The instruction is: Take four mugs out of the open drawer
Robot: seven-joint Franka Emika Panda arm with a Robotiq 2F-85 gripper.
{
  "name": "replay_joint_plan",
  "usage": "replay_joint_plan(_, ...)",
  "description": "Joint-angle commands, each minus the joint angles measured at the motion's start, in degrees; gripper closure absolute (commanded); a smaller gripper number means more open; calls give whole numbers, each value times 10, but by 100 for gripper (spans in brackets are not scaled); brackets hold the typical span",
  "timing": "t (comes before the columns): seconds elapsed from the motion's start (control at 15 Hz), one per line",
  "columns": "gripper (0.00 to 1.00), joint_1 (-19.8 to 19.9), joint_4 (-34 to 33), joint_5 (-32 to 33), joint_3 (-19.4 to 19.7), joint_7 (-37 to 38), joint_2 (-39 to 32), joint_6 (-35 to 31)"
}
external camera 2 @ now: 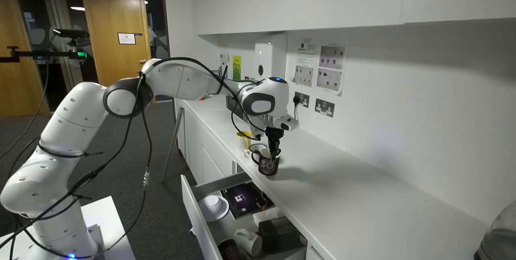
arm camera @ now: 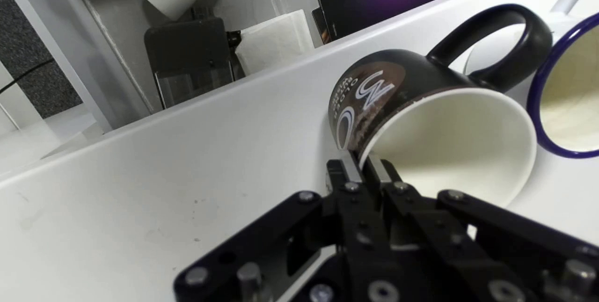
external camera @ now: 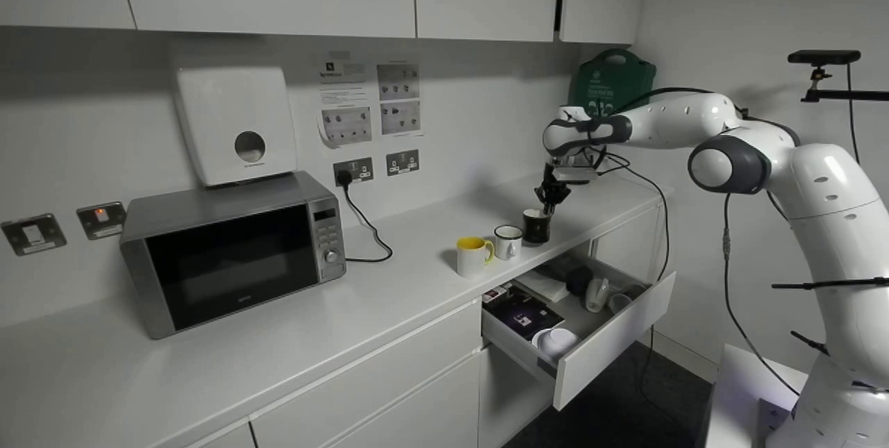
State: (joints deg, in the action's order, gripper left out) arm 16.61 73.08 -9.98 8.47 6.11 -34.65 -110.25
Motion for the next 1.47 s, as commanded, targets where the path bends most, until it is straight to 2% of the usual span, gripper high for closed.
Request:
replay_joint_plan(0.0,98,14,-47,-15,-10,-17,-21,14)
replay_joint_plan(1.4,98,-1,-45,8,-2,-18,-51,-57)
